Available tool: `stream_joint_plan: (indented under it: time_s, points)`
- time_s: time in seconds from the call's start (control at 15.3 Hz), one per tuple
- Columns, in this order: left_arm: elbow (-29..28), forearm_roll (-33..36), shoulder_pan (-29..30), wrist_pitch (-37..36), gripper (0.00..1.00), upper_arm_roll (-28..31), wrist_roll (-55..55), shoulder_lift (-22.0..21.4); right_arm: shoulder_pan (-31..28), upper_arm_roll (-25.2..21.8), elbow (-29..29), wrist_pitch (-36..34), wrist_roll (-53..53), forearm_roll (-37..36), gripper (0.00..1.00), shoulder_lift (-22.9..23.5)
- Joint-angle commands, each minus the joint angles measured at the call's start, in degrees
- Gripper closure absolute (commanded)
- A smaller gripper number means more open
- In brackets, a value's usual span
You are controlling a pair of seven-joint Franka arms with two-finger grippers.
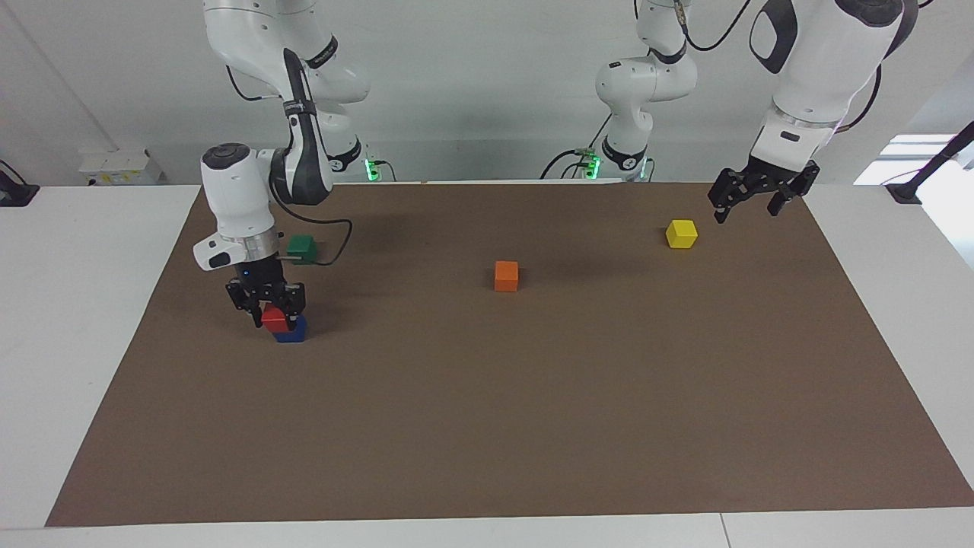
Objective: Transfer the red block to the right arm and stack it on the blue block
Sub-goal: 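Lower the red cube onto the blue cube with the right gripper, then open the right gripper and lift it off the red cube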
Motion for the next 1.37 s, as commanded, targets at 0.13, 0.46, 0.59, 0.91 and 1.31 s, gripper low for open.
stream_joint_plan:
  time_s: [0.13, 0.46, 0.59, 0.91, 1.31]
  points:
    - [-1.2, -0.7, 0.3, 1.0, 0.00, 0.1, 0.5, -1.0, -0.9, 0.3, 3.1, -5.1, 2.1, -1.6, 0.09, 0.3]
    - [-1.2, -0.7, 0.3, 1.0, 0.00, 0.1, 0.5, -1.0, -2.0, 0.5, 14.3, -24.1, 2.0, -0.5, 0.06, 0.5]
    - [-1.2, -0.7, 0.3, 1.0, 0.00, 0.1, 0.5, -1.0, -1.8, 0.5, 18.5, -30.7, 1.9, 0.8, 0.03, 0.4]
    - [-1.2, -0.7, 0.3, 1.0, 0.00, 0.1, 0.5, -1.0, -1.8, 0.7, 26.7, -47.2, 0.9, 4.8, 0.00, -1.8]
    - [-1.2, -0.7, 0.3, 1.0, 0.00, 0.1, 0.5, -1.0, -2.2, 0.5, 36.9, -60.5, -4.7, 4.9, 0.00, -0.9]
